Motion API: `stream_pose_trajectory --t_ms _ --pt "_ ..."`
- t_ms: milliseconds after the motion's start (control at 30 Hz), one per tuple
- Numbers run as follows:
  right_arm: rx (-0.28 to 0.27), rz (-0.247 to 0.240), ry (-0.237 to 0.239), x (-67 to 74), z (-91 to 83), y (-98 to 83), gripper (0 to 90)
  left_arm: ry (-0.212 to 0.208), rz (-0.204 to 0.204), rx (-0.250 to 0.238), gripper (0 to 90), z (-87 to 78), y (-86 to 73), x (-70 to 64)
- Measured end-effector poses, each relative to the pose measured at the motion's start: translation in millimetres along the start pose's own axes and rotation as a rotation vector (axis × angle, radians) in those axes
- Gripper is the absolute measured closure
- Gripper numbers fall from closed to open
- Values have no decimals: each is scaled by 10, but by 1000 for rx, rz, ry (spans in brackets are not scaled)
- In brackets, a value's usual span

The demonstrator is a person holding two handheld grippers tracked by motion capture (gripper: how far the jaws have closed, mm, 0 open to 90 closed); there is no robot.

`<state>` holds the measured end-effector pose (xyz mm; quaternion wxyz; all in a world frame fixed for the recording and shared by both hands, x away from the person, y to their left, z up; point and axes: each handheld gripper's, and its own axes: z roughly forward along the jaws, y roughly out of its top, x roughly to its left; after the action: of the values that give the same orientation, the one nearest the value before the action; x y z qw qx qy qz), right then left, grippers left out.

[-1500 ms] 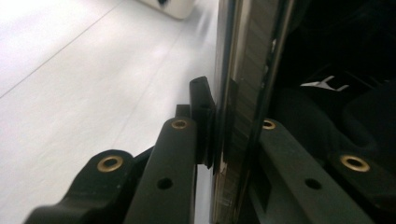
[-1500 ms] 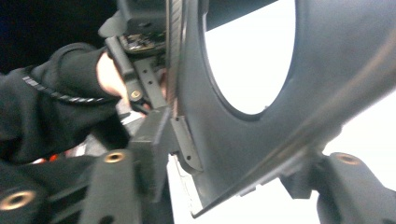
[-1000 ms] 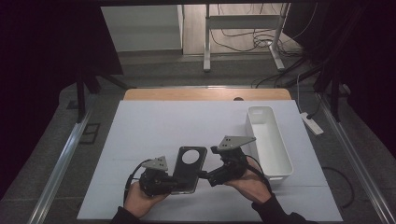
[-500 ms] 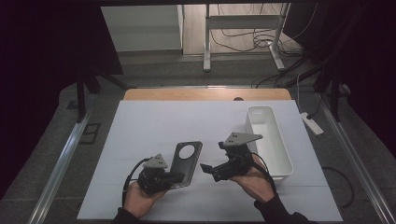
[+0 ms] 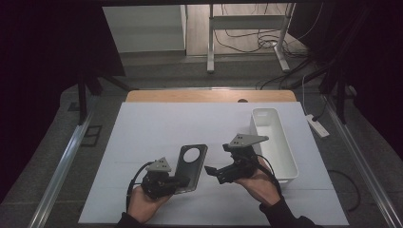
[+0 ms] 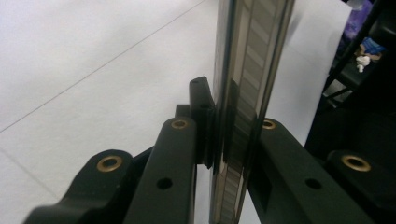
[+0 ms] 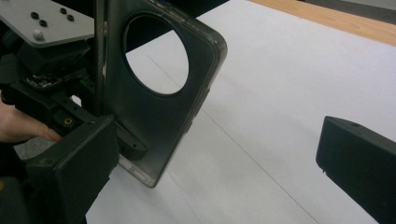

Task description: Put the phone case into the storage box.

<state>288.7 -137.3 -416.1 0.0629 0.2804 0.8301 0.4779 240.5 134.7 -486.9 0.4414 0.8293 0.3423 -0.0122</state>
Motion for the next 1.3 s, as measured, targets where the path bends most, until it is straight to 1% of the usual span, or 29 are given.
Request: stream_pose_trajectory --t_ms 100,167,267,333,433,467,500,533,600,633,667,700,767,800,833,900,1000,1033,1067,1133,1167,1200,1300 --pt "-3 10 3 -1 -1 4 0 -7 7 1 849 9 4 -22" --pt "0 19 -14 4 -3 8 0 -13 18 6 849 22 9 -47" --pt "-1 31 -11 5 -8 16 0 -25 33 18 849 39 14 -69" --pt "-2 44 -15 4 -11 24 0 -31 36 23 849 49 15 -78" --pt "-8 48 -20 3 -20 27 0 -39 40 26 849 58 15 -86" --pt "-8 49 -28 0 -29 29 21 -40 40 25 849 61 16 -90" --pt "-14 50 -37 -2 -39 31 62 -43 40 25 849 63 16 -93" --pt "-23 54 -42 -6 -53 33 123 -45 40 25 849 64 17 -95" --pt "-32 52 -34 -16 -73 31 203 -48 41 27 849 67 17 -98" --pt "-36 59 -34 -13 -85 31 246 -50 42 27 849 69 17 -99" --pt "-36 59 -34 -13 -85 31 246 -50 42 27 849 69 17 -99" --pt "-44 60 -20 -17 -99 32 333 -55 41 24 849 71 17 -101" --pt "-47 52 -12 -15 -107 32 398 -61 41 22 849 70 18 -102" --pt "-47 52 -12 -15 -107 32 398 -61 41 22 849 70 18 -102" --pt "-49 48 -9 -11 -110 31 427 -68 40 20 849 70 17 -98" --pt "-63 41 5 -3 -123 31 516 -80 40 18 849 69 16 -94" --pt "-78 37 26 -8 -135 32 587 -92 42 15 850 71 14 -89" --pt "-78 37 26 -8 -135 32 587 -96 40 14 850 71 14 -87" --pt "-83 43 44 -13 -143 33 629 -104 43 11 849 71 12 -84" --pt "-85 44 45 -15 -146 33 642 -108 43 8 850 71 12 -82" --pt "-90 47 59 -22 -150 33 677 -113 42 4 849 71 12 -83" --pt "-93 48 64 -25 -150 32 690 -116 44 3 849 71 12 -84" --pt "-100 46 68 -23 -159 34 740 -121 41 3 850 77 11 -80"
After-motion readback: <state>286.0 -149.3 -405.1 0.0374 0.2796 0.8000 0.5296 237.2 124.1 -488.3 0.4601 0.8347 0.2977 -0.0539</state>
